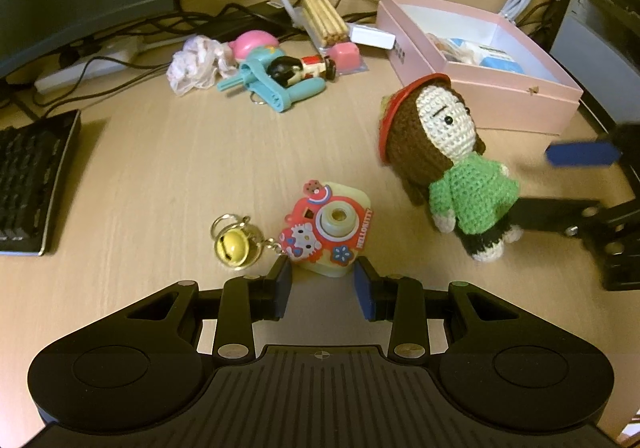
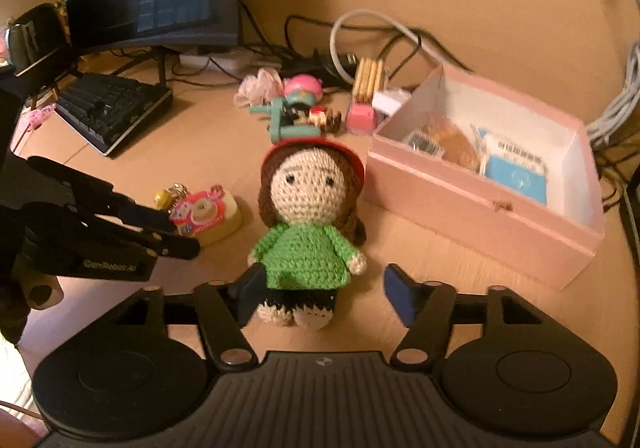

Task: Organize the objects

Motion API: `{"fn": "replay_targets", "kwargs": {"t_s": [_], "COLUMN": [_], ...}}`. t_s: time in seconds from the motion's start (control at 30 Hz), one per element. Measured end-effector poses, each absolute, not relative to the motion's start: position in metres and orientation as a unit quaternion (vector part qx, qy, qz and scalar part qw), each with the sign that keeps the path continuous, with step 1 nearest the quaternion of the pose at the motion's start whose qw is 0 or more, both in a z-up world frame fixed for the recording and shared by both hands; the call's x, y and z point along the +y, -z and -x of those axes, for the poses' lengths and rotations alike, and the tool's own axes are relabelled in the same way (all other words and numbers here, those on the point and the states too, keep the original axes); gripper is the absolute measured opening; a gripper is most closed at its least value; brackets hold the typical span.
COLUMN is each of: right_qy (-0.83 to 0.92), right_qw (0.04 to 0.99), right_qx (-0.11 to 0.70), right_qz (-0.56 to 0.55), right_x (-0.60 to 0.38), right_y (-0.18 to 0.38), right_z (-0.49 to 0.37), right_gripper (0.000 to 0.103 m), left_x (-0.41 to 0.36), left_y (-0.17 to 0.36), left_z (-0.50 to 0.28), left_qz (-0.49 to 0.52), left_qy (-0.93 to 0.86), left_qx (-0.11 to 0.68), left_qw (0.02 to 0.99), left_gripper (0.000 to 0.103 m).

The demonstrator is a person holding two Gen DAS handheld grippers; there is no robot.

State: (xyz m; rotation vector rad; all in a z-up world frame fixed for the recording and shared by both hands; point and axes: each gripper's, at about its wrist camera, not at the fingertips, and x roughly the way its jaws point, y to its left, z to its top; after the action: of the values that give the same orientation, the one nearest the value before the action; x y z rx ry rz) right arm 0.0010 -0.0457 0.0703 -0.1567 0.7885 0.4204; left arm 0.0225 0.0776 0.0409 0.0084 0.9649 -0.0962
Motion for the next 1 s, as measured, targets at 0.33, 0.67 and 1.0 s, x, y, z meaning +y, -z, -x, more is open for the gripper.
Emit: {"fn": "replay_targets", "kwargs": {"t_s": [0.33,0.67,1.0], "right_qy": [-0.192,-0.187,-0.126], "right_qw": [0.899,0.882,0.898], "right_qx": [0.381,0.422,0.418], "right_qz": [0.098,0.098,0.059], "right_x": [-0.003,-0.002,-0.071], "right_y": [-0.058,-0.05,-0.08], "right_z": [-0.039,-0.048,0.007], "right_gripper": [0.085,0.059,0.059], "left_x": [0.092,0.095,0.077], "left_y": [-0.041,-0.039,-0.072], "left_z": [-0.005,-0.013,-0.023], "left_qz": [0.013,0.018,0.028], "left_qy": [0.032,0.043,0.108], "left_qx": [0.459,0.452,0.423], "left_qw": [0.888,0.891,0.899], "left_gripper": [0.038,0.038,0.006]}}
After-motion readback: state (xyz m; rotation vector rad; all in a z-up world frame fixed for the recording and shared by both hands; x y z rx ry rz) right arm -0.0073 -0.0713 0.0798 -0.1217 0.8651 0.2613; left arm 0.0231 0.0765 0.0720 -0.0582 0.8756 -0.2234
